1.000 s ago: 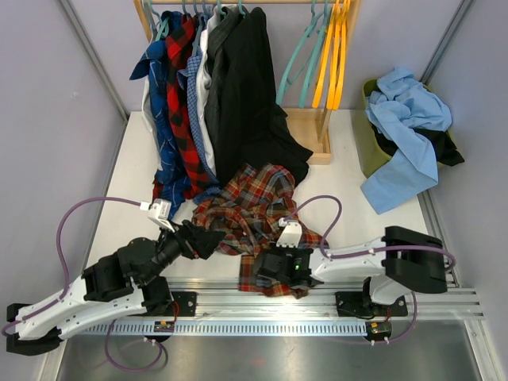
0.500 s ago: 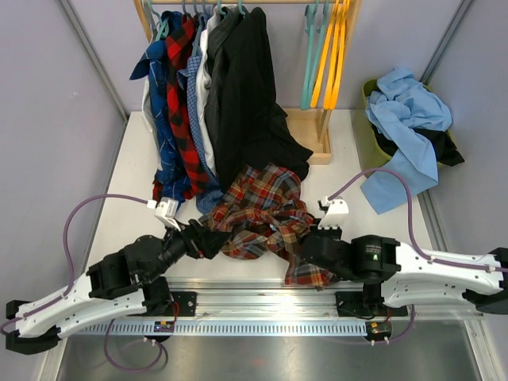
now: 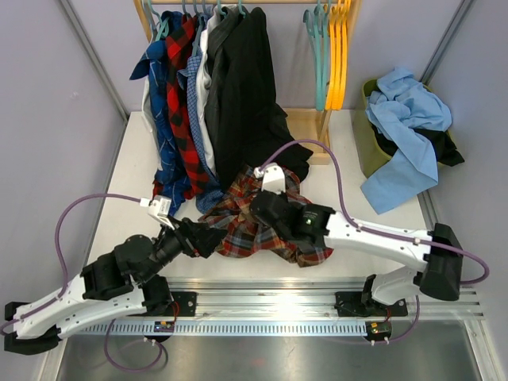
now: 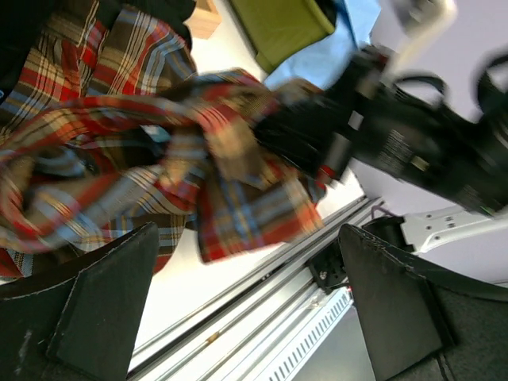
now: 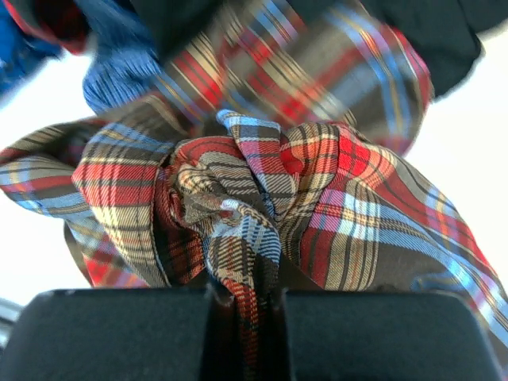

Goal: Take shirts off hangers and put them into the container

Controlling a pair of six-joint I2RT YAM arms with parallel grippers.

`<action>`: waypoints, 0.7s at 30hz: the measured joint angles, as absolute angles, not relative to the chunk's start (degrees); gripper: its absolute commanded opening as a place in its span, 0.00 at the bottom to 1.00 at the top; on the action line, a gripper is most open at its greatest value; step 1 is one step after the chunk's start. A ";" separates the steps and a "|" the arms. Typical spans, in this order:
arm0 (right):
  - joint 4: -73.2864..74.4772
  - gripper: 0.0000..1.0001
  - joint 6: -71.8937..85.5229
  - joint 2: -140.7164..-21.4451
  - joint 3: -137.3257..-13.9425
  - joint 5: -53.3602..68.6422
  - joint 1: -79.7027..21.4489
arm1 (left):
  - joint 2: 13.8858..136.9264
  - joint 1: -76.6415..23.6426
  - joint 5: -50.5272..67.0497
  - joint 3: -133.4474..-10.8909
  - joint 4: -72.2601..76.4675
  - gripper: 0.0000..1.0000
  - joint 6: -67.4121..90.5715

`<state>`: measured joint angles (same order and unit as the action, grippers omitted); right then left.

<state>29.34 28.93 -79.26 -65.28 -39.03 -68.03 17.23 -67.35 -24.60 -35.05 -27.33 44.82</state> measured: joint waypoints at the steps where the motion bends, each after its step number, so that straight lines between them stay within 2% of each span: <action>1: 27.53 0.00 27.16 -80.90 -66.46 -37.87 -66.74 | 16.80 -67.35 -24.60 -35.18 -27.33 0.99 44.82; 10: 18.79 0.00 19.97 -104.33 -84.73 -26.00 -62.46 | 13.17 -67.35 -24.64 -35.62 -28.69 0.99 44.84; 11: 19.18 0.13 20.21 -106.76 -85.71 -25.82 -62.43 | 12.47 -67.35 -24.67 -35.64 -29.08 0.99 44.84; 13: 20.32 0.24 21.50 -110.52 -86.06 -25.74 -62.46 | 10.81 -67.35 -24.75 -35.64 -29.93 0.99 44.88; 16: 22.72 0.70 24.97 -114.74 -84.16 -24.80 -62.46 | 8.60 -67.35 -24.97 -35.64 -30.96 0.99 44.91; 17: 23.00 0.89 26.15 -115.15 -82.43 -24.34 -62.46 | 8.10 -67.35 -25.08 -35.64 -31.27 0.99 44.91; 18: 23.22 0.99 27.49 -115.22 -80.60 -24.34 -62.46 | 7.70 -67.35 -25.19 -35.64 -31.48 0.99 44.91; 21: 23.18 0.99 30.65 -113.93 -77.82 -25.65 -62.41 | 7.40 -67.35 -25.41 -35.64 -32.05 0.99 44.91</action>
<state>23.18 30.65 -113.93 -77.82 -25.65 -62.41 7.40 -67.35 -25.41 -35.64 -32.05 44.91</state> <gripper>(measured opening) 0.983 0.987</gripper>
